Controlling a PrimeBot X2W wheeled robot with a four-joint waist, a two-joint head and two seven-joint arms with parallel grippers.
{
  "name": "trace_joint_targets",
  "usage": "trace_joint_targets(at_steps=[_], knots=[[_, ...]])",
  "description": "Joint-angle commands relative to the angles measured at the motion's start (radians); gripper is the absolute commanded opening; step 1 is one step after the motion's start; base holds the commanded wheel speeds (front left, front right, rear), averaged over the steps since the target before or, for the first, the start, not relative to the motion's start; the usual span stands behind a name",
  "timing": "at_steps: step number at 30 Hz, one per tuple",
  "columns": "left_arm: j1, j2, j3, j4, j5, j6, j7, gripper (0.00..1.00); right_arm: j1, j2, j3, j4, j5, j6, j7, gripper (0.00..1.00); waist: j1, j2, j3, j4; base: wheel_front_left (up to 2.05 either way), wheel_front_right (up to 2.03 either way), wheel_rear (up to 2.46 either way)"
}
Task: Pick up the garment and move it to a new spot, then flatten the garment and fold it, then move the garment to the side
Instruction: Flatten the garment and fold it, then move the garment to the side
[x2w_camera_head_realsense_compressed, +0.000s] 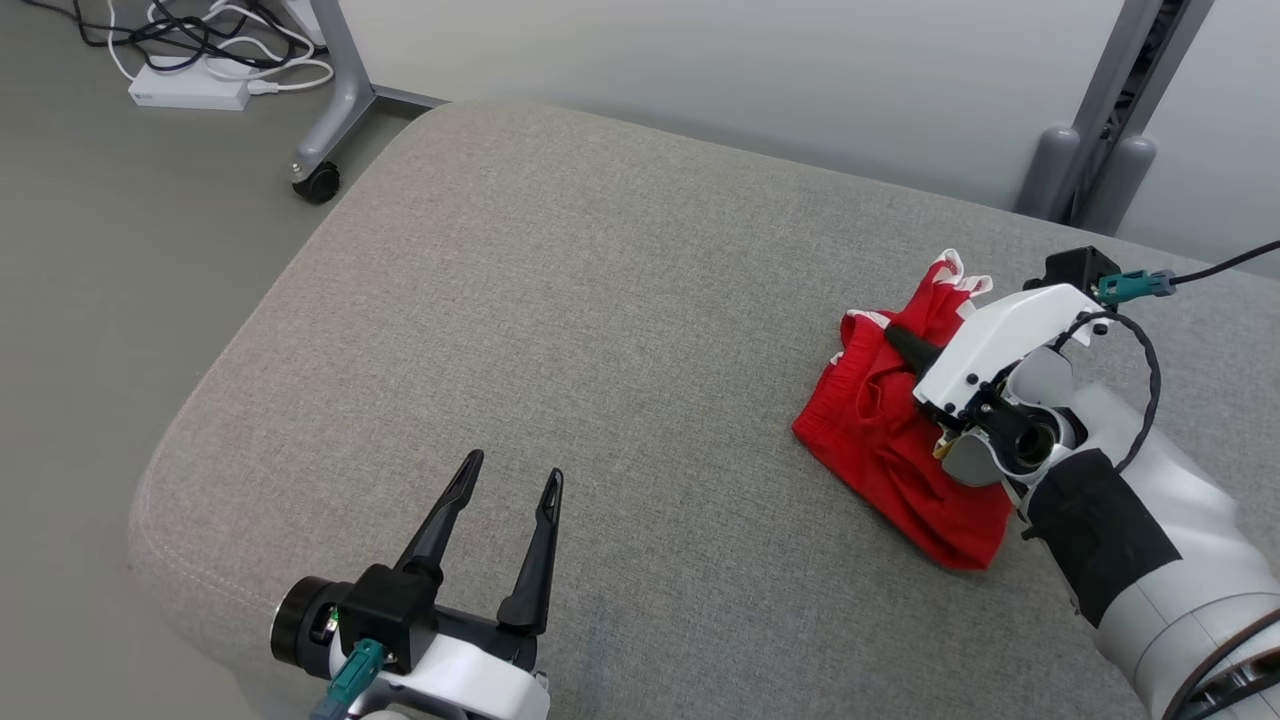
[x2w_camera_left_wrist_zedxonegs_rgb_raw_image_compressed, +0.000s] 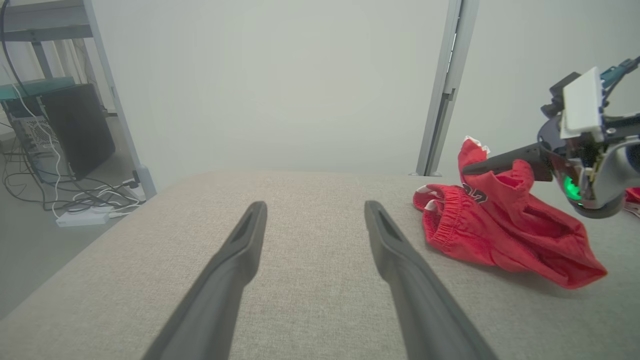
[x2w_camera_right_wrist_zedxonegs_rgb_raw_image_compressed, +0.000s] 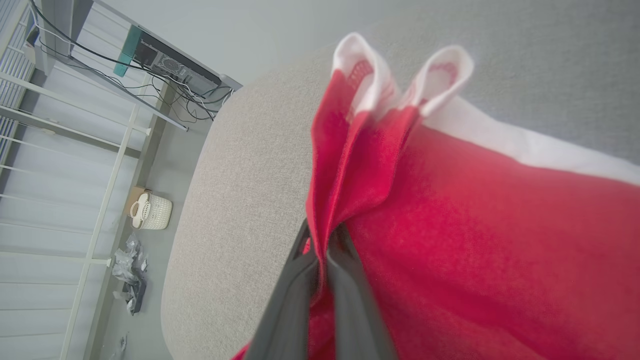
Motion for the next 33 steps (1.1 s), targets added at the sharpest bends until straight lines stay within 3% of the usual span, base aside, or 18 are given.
trace_joint_targets(at_steps=[1, 2, 3, 4, 9, 14, 20, 25, 33], knots=[[-0.017, 0.003, 0.000, 0.001, -0.008, 0.009, -0.004, 1.00, -0.008, -0.003, -0.004, 0.006, 0.002, 0.000, -0.011, 0.00, 0.0000, 0.0000, 0.003, 0.003, 0.00, 0.00, 0.00], [-0.017, 0.003, 0.001, 0.002, -0.008, 0.010, -0.004, 1.00, -0.008, -0.003, -0.002, 0.008, -0.002, 0.000, -0.019, 0.36, 0.0000, 0.0000, 0.004, 0.002, 0.00, 0.00, 0.00], [-0.017, 0.003, 0.004, 0.002, -0.008, 0.009, -0.004, 1.00, -0.008, -0.002, -0.001, 0.010, -0.004, 0.000, -0.019, 0.87, 0.0000, 0.0000, 0.004, 0.000, 0.00, 0.00, 0.00], [-0.017, 0.003, 0.007, 0.003, -0.008, 0.010, -0.004, 1.00, -0.007, -0.001, -0.003, 0.011, -0.001, 0.000, -0.021, 1.00, 0.0000, 0.0000, 0.004, -0.003, 0.00, 0.00, 0.00], [-0.008, 0.003, 0.026, 0.001, 0.002, 0.013, -0.004, 1.00, 0.000, 0.001, -0.003, -0.024, 0.011, 0.000, -0.022, 1.00, 0.0000, 0.0000, 0.000, -0.026, 0.00, 0.00, 0.00], [0.001, 0.003, 0.051, -0.005, 0.014, 0.002, -0.004, 1.00, 0.038, -0.036, 0.014, -0.152, 0.008, 0.000, -0.068, 1.00, 0.0000, 0.0000, -0.012, -0.062, 0.00, 0.00, 0.00], [0.016, 0.003, 0.077, -0.015, 0.034, -0.003, -0.004, 1.00, 0.121, -0.145, 0.106, -0.339, -0.066, 0.000, -0.222, 1.00, 0.0000, 0.0000, -0.028, -0.106, 0.00, 0.00, 0.00], [0.027, 0.003, 0.098, -0.029, 0.051, -0.009, -0.004, 1.00, 0.173, -0.205, 0.170, -0.368, -0.100, 0.000, -0.293, 1.00, 0.0000, 0.0000, -0.032, -0.139, 0.00, 0.00, 0.00], [0.028, 0.003, 0.111, -0.037, 0.068, -0.019, -0.004, 1.00, 0.195, -0.214, 0.162, -0.329, 0.036, 0.000, -0.101, 1.00, 0.0000, 0.0000, -0.026, -0.168, 0.00, 0.00, 0.00]])
